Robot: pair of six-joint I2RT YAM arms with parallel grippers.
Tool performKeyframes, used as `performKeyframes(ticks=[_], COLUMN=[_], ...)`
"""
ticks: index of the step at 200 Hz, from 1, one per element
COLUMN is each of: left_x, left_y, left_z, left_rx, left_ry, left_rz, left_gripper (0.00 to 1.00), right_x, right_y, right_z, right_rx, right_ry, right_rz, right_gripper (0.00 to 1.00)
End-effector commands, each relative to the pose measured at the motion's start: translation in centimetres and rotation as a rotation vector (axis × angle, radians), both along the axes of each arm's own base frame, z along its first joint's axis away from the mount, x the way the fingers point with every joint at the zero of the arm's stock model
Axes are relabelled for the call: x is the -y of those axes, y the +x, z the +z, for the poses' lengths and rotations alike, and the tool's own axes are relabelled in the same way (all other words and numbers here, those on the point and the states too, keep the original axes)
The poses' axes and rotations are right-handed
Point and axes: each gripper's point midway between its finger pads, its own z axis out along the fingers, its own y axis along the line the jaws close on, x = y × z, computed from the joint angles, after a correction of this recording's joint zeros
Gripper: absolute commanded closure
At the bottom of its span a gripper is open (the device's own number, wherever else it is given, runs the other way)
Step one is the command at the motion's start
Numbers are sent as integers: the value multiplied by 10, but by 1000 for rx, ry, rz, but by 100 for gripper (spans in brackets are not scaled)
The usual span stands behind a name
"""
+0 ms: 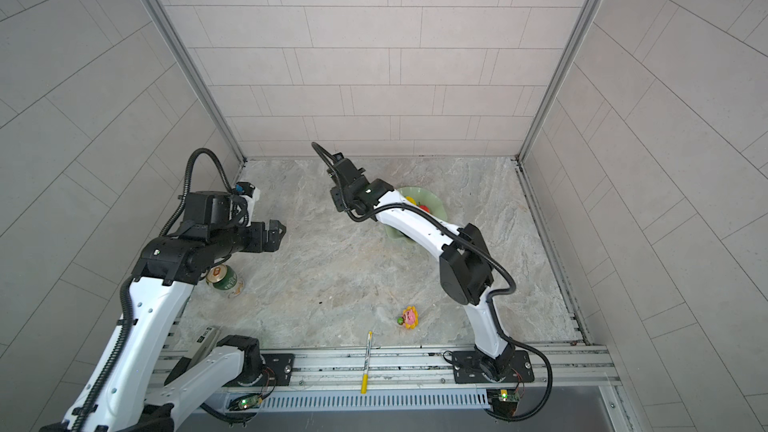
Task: Place and organize the fake fruits in the fruit bowl
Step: 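Carry the strawberry with the right gripper into the bowl and release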
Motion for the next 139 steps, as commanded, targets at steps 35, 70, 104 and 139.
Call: performKeyframes(ticks=[35, 70, 104, 139], left_x=[5, 4, 4, 4], left_y=[3, 1, 1, 1], left_z=[1, 2, 3, 4], left_rx=[-1, 4, 2, 2], left_ry=[-17, -19, -19, -22], left_rz=[-16, -10, -11, -11], left_gripper=[0, 0, 0, 0], right_x=[85, 102, 113, 116], right_y=[-13, -19, -22, -16], right_z=[-33, -42, -60, -75], right_rx=[-201, -249, -328, -351], right_ry=[-284, -330, -386, -409], right_rz=[56, 55, 45, 26], right_gripper=[67, 66, 65, 64])
